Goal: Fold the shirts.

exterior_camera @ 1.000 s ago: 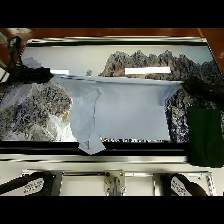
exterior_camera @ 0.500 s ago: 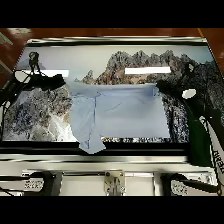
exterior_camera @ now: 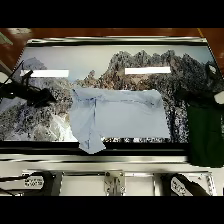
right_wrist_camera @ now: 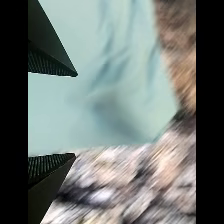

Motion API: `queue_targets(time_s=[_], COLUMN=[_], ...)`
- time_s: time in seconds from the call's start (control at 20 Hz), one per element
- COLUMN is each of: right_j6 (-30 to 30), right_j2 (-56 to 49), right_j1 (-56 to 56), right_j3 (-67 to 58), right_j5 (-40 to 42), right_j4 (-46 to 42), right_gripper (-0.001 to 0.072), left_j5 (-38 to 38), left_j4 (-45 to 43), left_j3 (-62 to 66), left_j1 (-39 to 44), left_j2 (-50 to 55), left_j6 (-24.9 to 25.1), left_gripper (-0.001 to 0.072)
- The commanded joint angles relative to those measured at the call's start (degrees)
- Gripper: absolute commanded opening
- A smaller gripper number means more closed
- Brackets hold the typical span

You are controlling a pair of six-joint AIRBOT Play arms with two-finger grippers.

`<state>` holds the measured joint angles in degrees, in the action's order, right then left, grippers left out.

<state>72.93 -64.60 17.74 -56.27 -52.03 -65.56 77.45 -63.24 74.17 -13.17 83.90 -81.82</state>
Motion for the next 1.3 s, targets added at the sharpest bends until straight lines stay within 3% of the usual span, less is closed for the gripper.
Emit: queue_targets(time_s=[0.0, 0.05, 0.1, 0.25, 0.35, 0.5, 0.7, 0.75, 0.9, 0.95, 1.0, 1.05, 1.15, 1.25], right_j6=[2.6, 2.4, 2.4, 2.4, 2.4, 2.4, 2.4, 2.4, 2.4, 2.4, 2.4, 2.4, 4.0, 3.6], right_j2=[3.8, 3.8, 3.8, 3.8, 3.7, 3.8, 3.8, 3.8, 3.8, 3.8, 3.8, 3.8, 3.7, 3.2], right_j1=[11.4, 13.7, 15.2, 15.6, 15.6, 15.6, 15.6, 15.6, 15.6, 15.6, 15.6, 15.6, 15.6, 15.6], right_j3=[2.4, 3.9, 5.5, 9.1, 10.1, 10.1, 10.1, 10.1, 10.1, 10.1, 10.1, 10.1, 10.1, 10.8], right_j5=[-21.6, -23.0, -23.3, -22.1, -20.3, -18.4, -17.6, -17.5, -16.7, -16.8, -16.8, -17.1, -18.5, -20.8], right_j4=[-8.7, -7.0, -5.1, -0.6, 3.0, 5.2, 5.1, 5.1, 5.1, 5.1, 5.1, 5.1, 2.0, -2.7], right_gripper=[0.0589, 0.0589, 0.0589, 0.0589, 0.0589, 0.0589, 0.0589, 0.0589, 0.0589, 0.0589, 0.0589, 0.0589, 0.0590, 0.0676], left_j5=[7.8, 6.2, 3.7, -3.2, -8.3, -10.3, -10.4, -10.4, -12.7, -14.1, -15.6, -16.8, -16.9, -15.7], left_j4=[0.7, 4.3, 8.9, 23.1, 29.1, 30.2, 30.3, 30.3, 31.2, 32.6, 33.7, 34.6, 34.8, 34.8], left_j3=[-12.2, -19.0, -25.1, -38.1, -42.4, -44.7, -44.7, -44.7, -44.7, -44.7, -44.6, -44.6, -44.3, -44.3], left_j1=[-5.2, -5.8, -6.1, -6.1, -6.1, -6.1, -5.8, -5.0, -0.6, 0.9, 2.1, 2.9, 2.7, 1.9], left_j2=[-5.9, -7.6, -8.8, -9.3, -9.2, -8.8, -6.5, -5.8, -3.1, -2.6, -2.3, -2.2, -2.3, -2.6], left_j6=[4.1, 5.8, 7.9, 16.7, 19.7, 23.3, 23.7, 23.7, 23.7, 23.7, 23.7, 23.5, 23.5, 23.6], left_gripper=[0.0530, 0.0663, 0.0690, 0.0662, 0.0563, 0.0563, 0.0573, 0.0610, 0.0595, 0.0525, 0.0325, 0.0080, 0.0036, 0.0036])
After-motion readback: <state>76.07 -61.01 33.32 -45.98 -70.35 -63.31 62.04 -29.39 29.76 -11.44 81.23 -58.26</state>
